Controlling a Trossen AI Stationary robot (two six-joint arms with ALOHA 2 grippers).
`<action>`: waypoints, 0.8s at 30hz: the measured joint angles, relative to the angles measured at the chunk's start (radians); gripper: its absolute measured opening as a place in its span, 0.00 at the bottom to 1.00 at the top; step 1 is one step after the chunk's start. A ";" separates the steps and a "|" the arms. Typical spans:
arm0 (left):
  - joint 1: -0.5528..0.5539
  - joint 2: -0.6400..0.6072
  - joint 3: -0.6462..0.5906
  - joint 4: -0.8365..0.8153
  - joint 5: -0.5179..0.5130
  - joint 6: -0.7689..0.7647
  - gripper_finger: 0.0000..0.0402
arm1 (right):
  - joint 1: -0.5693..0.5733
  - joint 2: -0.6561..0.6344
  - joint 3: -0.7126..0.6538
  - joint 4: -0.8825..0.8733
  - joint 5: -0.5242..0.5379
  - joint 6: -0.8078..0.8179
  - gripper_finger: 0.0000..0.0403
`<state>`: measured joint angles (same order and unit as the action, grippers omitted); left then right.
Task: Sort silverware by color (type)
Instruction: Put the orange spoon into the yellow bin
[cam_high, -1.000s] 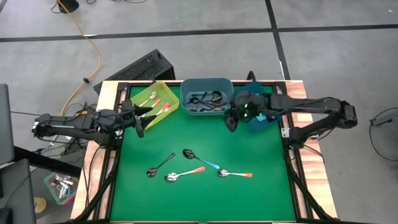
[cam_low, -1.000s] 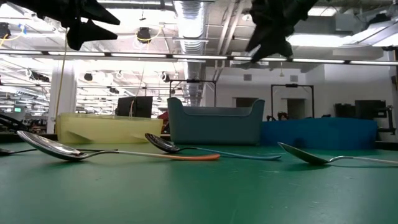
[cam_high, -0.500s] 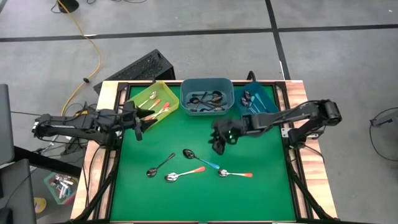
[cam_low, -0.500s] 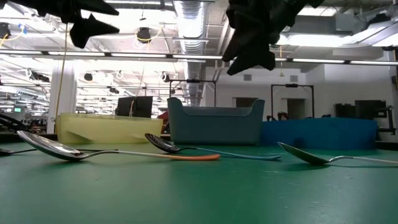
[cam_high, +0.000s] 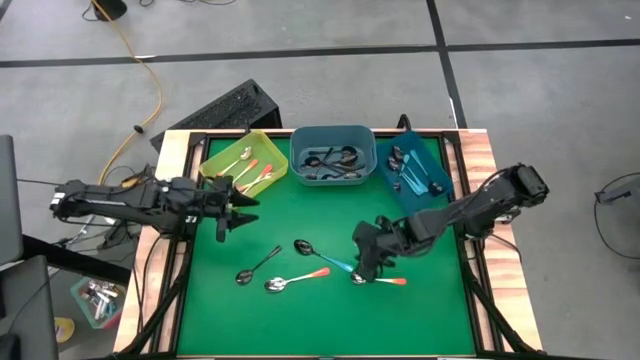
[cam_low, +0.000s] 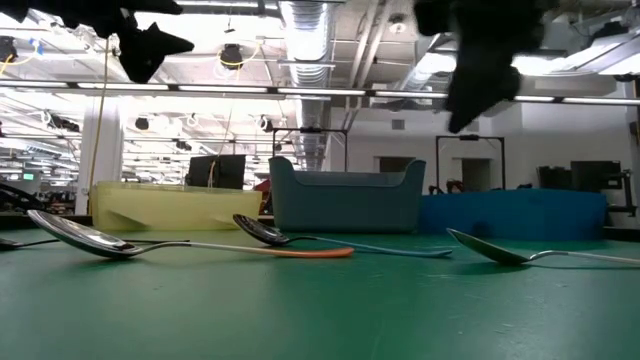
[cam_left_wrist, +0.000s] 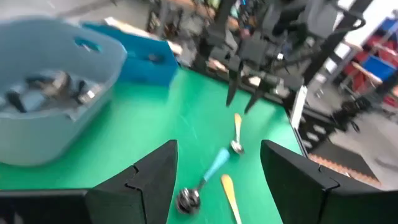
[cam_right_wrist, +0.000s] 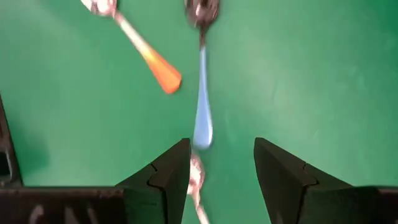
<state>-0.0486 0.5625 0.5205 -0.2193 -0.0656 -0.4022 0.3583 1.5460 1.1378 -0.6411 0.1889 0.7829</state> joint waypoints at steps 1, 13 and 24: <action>-0.004 0.013 0.000 -0.003 0.018 -0.003 0.53 | 0.021 0.007 0.000 -0.007 0.002 0.011 0.46; -0.153 0.170 0.130 -0.218 0.031 -0.002 0.53 | 0.158 0.104 0.000 -0.051 0.017 0.148 0.46; -0.266 0.271 0.279 -0.480 -0.222 -0.101 0.53 | 0.179 0.121 0.001 -0.034 -0.001 0.207 0.46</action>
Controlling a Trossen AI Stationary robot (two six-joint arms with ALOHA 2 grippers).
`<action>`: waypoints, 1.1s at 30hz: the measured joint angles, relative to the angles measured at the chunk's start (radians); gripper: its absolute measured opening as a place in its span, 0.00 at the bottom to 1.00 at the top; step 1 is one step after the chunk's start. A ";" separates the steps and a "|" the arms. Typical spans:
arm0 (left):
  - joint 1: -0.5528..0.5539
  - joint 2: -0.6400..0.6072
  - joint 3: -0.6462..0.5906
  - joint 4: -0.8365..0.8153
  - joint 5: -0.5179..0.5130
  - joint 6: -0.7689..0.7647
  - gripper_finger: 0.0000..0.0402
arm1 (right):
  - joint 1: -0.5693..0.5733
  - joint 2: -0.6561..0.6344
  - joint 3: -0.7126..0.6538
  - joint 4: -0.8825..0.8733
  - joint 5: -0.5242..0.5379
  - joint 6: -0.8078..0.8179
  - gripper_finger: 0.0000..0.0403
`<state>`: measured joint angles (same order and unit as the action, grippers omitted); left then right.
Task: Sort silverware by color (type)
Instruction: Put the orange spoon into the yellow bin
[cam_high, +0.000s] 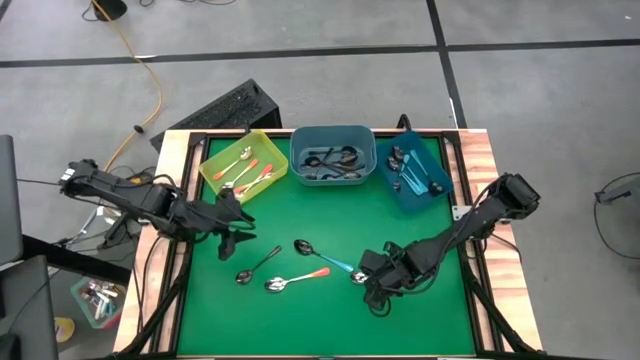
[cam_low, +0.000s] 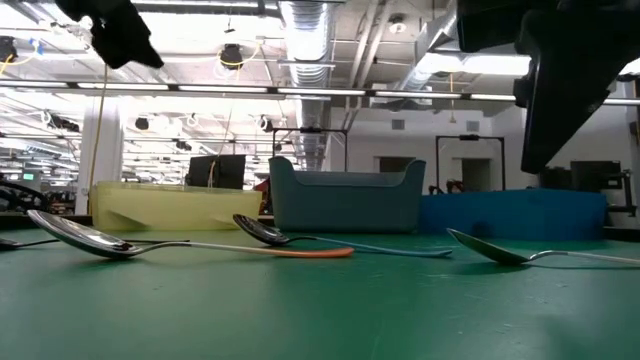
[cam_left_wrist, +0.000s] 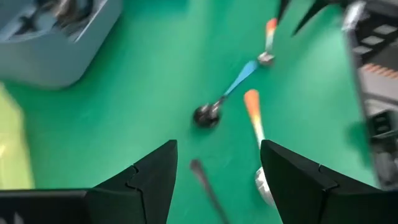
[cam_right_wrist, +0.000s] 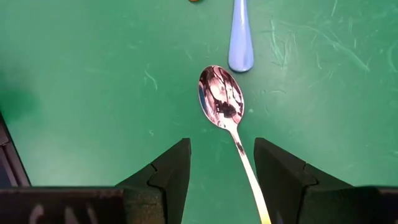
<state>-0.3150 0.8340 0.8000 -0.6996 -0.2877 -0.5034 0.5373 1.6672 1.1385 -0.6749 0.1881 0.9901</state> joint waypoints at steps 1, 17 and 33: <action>-0.002 0.008 0.003 -0.018 -0.018 -0.016 0.53 | 0.000 0.000 0.000 0.001 0.000 -0.002 0.46; -0.001 0.170 0.027 -0.064 -0.034 -0.079 0.53 | -0.001 0.006 0.000 -0.045 -0.001 -0.121 0.46; -0.002 0.173 0.027 0.089 -0.073 -0.012 0.53 | 0.005 0.006 -0.101 0.014 0.020 -0.221 0.46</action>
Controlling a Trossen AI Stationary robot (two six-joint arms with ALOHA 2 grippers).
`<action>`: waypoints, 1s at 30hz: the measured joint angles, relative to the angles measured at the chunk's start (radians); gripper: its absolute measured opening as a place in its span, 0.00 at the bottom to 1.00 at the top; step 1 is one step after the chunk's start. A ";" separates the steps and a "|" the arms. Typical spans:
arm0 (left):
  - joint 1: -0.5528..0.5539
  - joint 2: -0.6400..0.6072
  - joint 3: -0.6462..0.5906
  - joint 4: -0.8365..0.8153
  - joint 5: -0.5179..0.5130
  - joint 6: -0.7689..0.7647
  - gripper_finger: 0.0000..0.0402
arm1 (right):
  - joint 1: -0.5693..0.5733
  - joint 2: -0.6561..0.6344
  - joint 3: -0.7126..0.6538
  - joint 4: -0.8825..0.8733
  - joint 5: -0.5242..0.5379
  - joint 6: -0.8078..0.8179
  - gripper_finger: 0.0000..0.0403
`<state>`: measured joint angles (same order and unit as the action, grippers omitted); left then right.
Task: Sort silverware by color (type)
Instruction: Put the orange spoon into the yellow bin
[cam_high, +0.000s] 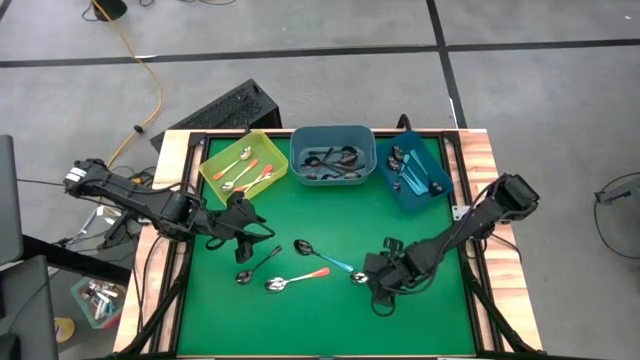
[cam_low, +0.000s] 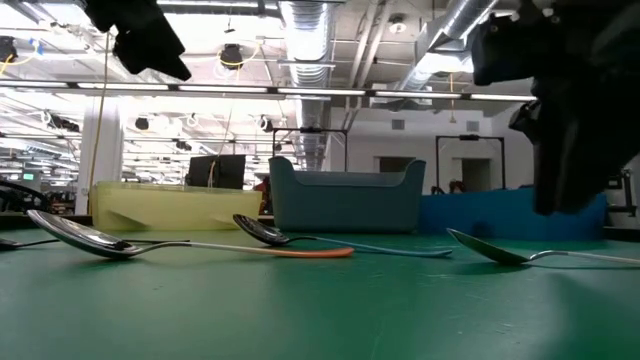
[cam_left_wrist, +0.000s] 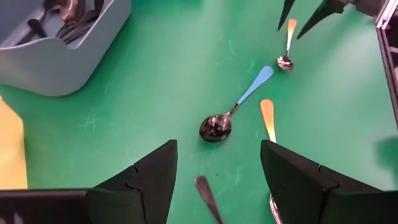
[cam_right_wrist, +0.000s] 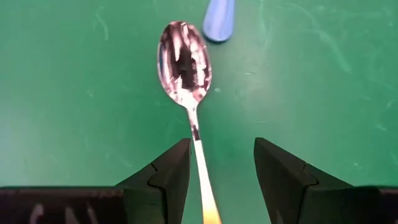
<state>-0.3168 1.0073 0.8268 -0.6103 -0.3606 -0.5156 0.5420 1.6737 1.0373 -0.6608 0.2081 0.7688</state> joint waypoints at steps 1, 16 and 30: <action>0.000 0.000 0.000 -0.001 -0.003 0.000 0.53 | 0.001 0.000 -0.009 0.016 0.000 -0.008 0.46; 0.006 0.000 0.000 -0.004 -0.071 -0.024 0.53 | 0.001 0.000 -0.130 0.212 0.004 -0.021 0.46; 0.037 0.000 0.000 -0.008 -0.071 -0.023 0.53 | 0.025 0.125 -0.090 0.183 0.017 -0.093 0.46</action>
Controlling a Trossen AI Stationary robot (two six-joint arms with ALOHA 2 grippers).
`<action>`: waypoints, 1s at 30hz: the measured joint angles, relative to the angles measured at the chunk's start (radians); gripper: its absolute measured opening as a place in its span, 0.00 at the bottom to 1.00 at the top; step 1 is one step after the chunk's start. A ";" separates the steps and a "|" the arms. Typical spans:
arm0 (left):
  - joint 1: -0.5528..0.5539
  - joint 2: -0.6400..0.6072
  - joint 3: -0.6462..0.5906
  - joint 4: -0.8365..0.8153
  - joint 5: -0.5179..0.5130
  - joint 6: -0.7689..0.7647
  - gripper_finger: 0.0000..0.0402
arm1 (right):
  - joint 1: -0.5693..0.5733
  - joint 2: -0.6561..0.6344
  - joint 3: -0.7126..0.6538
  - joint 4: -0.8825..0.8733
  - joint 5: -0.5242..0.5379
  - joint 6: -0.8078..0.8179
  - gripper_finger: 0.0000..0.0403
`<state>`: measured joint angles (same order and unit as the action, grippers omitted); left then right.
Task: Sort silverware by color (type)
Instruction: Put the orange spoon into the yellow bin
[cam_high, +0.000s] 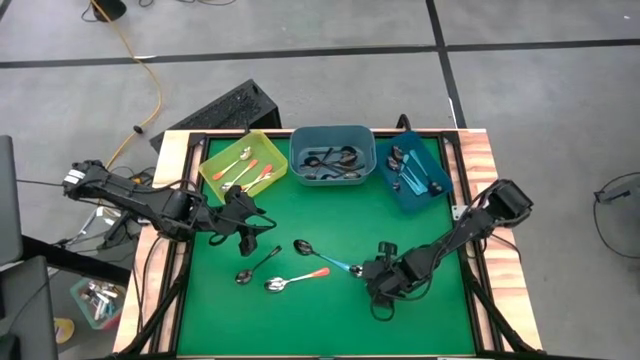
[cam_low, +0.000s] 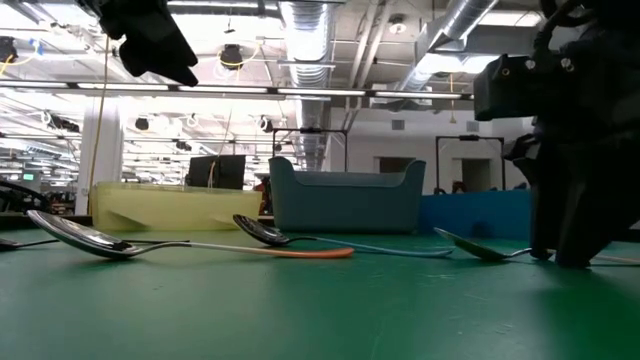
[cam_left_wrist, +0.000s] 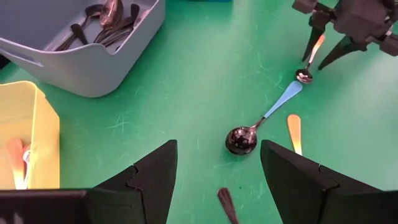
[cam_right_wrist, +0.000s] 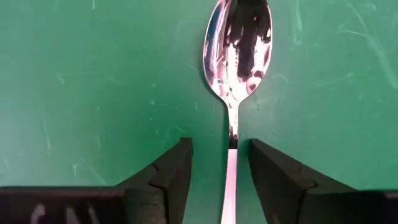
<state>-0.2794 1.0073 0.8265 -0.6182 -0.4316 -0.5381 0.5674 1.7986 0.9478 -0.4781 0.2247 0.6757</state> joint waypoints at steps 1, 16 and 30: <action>0.000 0.000 0.000 -0.001 0.000 0.001 0.53 | 0.000 0.013 0.014 -0.024 0.001 0.000 0.45; 0.000 -0.014 0.000 0.033 -0.003 0.064 0.53 | -0.034 0.029 0.094 -0.123 -0.037 0.020 0.02; -0.003 -0.209 -0.001 0.042 -0.071 0.098 0.53 | -0.029 0.025 0.119 -0.124 -0.043 0.241 0.01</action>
<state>-0.2825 0.7985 0.8257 -0.5766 -0.5030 -0.4399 0.5388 1.8240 1.0670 -0.6020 0.1814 0.9168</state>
